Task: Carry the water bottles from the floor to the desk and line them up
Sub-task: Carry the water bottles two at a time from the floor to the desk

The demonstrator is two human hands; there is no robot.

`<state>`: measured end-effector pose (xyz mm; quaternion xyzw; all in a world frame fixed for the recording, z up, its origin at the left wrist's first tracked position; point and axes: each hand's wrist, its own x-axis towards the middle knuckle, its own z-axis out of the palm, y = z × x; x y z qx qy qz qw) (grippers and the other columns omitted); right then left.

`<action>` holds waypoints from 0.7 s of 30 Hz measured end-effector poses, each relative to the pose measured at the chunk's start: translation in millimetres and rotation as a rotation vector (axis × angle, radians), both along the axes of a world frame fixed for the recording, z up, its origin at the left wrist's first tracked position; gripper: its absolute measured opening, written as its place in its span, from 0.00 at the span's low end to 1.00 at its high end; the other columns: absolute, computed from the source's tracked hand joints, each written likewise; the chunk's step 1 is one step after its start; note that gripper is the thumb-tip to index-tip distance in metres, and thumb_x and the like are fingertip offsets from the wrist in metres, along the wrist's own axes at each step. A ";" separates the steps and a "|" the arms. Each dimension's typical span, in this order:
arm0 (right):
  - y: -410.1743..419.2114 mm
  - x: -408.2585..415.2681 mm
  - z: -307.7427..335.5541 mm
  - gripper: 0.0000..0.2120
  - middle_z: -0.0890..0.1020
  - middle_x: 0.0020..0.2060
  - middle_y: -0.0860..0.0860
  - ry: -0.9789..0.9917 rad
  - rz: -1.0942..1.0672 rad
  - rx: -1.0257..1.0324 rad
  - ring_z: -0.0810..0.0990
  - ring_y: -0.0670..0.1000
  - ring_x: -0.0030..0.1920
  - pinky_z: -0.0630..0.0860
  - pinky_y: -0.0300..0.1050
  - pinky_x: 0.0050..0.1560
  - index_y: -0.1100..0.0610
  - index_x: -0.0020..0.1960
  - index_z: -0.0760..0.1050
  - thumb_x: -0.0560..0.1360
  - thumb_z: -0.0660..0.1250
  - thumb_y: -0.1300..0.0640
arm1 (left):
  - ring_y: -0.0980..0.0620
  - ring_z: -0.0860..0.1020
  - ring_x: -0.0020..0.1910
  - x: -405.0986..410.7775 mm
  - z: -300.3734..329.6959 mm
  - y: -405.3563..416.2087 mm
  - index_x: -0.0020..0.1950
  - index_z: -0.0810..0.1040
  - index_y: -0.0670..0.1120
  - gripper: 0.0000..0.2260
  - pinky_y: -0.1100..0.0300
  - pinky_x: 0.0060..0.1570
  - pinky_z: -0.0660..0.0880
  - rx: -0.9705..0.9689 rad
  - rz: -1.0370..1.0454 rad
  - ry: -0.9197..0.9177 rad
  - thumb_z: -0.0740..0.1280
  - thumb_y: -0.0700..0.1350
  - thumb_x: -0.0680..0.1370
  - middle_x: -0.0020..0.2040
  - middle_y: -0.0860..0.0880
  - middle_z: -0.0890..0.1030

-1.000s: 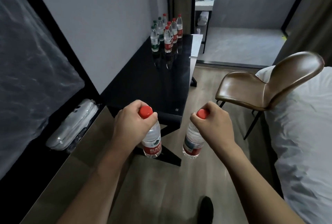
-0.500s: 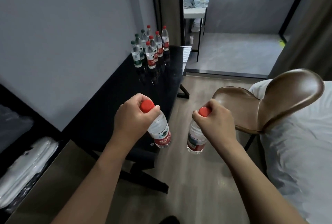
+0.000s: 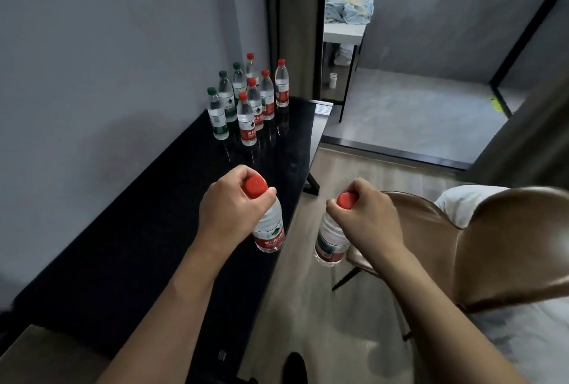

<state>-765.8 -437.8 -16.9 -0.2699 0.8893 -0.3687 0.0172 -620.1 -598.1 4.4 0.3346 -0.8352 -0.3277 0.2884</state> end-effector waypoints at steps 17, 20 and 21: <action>-194.9 -198.9 -34.6 0.09 0.76 0.34 0.41 -0.064 0.335 0.135 0.76 0.46 0.38 0.67 0.40 0.34 0.47 0.42 0.74 0.68 0.70 0.44 | 0.60 0.78 0.34 -153.9 -24.2 -150.5 0.40 0.76 0.55 0.08 0.58 0.34 0.77 0.113 0.246 -0.137 0.73 0.55 0.70 0.35 0.58 0.79; -250.3 -223.1 -33.4 0.11 0.77 0.38 0.42 -0.055 0.461 0.155 0.76 0.47 0.39 0.72 0.43 0.38 0.46 0.45 0.74 0.68 0.70 0.42 | 0.63 0.77 0.35 -164.9 -17.5 -179.0 0.40 0.75 0.56 0.08 0.63 0.32 0.73 0.072 0.355 -0.185 0.72 0.57 0.70 0.34 0.60 0.79; -268.3 -229.2 -32.5 0.11 0.78 0.39 0.43 -0.060 0.505 0.154 0.77 0.48 0.40 0.73 0.44 0.39 0.46 0.45 0.74 0.68 0.70 0.42 | 0.64 0.77 0.35 -166.8 -14.9 -188.3 0.40 0.75 0.57 0.08 0.64 0.32 0.72 0.051 0.385 -0.207 0.71 0.58 0.70 0.34 0.60 0.79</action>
